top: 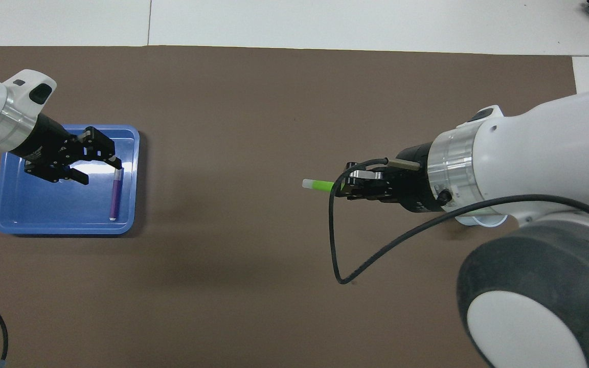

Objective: Right arm passes pens to left for tray arrangement
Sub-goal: 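Carry the green pen with the right gripper while the left gripper approaches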

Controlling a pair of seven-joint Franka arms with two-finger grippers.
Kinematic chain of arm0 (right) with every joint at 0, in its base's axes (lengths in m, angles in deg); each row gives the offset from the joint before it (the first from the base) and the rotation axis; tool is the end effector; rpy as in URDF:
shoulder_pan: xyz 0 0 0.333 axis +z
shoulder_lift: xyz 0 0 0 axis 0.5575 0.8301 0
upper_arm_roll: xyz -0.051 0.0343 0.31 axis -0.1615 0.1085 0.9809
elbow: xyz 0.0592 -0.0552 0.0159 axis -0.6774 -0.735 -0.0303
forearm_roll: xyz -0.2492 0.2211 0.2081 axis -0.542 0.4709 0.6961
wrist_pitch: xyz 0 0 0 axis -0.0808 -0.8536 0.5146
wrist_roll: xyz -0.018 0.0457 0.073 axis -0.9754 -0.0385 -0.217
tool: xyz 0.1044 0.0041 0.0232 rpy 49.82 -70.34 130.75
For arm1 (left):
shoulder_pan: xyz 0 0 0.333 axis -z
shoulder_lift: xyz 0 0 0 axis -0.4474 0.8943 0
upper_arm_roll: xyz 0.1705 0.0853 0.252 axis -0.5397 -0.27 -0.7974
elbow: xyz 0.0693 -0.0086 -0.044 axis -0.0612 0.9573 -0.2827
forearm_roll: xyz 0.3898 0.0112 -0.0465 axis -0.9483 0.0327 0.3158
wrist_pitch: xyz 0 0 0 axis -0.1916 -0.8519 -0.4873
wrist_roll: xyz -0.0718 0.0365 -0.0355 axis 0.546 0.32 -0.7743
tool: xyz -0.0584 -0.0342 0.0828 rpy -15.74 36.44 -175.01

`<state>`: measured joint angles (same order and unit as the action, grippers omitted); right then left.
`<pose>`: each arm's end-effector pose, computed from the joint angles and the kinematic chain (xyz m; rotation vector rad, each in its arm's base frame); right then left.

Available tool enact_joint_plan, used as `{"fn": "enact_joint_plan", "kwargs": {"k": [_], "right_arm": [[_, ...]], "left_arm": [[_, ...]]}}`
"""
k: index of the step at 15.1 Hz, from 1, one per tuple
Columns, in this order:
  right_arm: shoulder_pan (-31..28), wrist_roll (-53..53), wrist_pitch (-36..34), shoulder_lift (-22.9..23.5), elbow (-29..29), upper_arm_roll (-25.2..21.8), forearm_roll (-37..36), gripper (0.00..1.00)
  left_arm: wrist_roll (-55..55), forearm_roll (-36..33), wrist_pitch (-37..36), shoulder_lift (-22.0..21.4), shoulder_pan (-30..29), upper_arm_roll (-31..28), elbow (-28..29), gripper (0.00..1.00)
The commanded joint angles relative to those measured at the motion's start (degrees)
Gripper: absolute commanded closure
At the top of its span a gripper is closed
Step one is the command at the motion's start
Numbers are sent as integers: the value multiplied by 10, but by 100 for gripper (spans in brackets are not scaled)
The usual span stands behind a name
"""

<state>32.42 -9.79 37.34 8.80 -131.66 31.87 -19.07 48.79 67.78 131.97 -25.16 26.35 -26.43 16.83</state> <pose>0.5132 0.2476 0.6252 -2.6078 0.2332 0.0191 0.5998 -0.0475 0.4921 2.7713 0.4866 -0.4137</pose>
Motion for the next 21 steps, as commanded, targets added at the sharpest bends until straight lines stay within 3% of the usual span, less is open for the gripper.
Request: {"fn": "enact_joint_plan", "kwargs": {"k": [1,5,9,13,17,21], "right_arm": [[29,-64,70,-27,-49,8,20,100],[106,-186,225,-56,-123,8,20,100],[144,-193,248,-66,-147,8,20,100],[171,-182,279,-68,-167,8,19,100],[171,-170,279,-68,-174,8,19,100],[168,-151,279,-68,-175,8,19,100]], "left_arm": [[125,61,-31,-36,2,-1,1,16],[299,154,-37,-68,8,0,8,16],[438,225,-33,-85,20,9,24,16],[470,260,-20,-112,32,11,74,16],[477,310,58,-159,43,12,178,16],[446,350,87,-185,59,13,233,16]]}}
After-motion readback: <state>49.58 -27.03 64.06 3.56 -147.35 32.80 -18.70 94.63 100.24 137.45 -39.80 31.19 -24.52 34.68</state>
